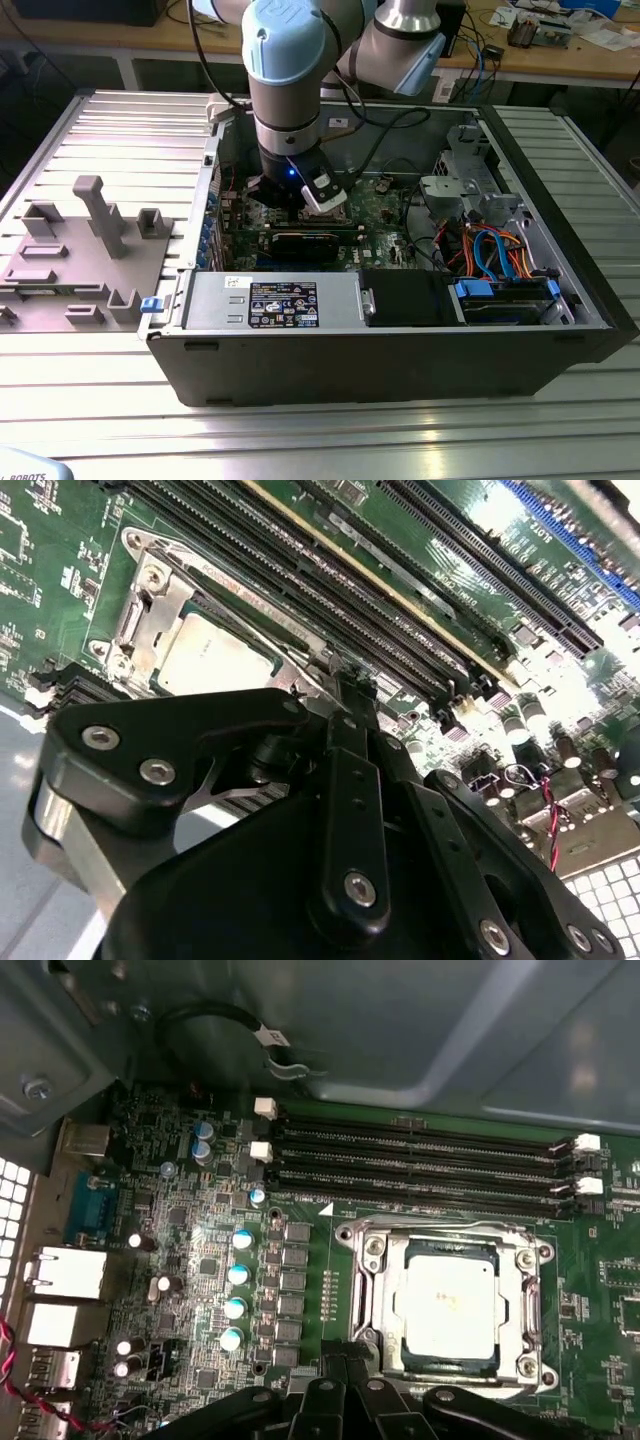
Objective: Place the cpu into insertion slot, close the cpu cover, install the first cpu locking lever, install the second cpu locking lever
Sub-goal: 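Install the second cpu locking lever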
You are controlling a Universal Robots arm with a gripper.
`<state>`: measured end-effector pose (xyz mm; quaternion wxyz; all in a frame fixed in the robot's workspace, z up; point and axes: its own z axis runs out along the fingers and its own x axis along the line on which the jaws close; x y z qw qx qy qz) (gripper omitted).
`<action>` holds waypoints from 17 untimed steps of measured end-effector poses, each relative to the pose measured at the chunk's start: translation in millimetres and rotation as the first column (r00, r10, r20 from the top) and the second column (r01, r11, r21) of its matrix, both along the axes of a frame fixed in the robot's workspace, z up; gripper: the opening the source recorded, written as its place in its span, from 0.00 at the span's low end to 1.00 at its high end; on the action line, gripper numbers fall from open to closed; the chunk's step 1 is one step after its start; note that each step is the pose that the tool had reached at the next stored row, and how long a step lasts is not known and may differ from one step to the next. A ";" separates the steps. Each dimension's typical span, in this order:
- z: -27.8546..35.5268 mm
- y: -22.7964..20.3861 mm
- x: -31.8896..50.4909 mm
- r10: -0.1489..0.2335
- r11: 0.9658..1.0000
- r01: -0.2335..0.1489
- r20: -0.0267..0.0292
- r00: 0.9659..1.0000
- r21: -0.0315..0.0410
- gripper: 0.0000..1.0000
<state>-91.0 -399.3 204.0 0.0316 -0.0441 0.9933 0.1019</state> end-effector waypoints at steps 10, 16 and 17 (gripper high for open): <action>49.9 -0.2 0.1 0.000 1.000 0.000 0.002 1.000 0.003 0.11; 53.1 -2.5 10.3 0.000 1.000 0.000 -0.027 1.000 0.000 0.11; 52.5 -3.3 17.3 0.000 1.000 0.000 -0.042 0.999 0.000 0.11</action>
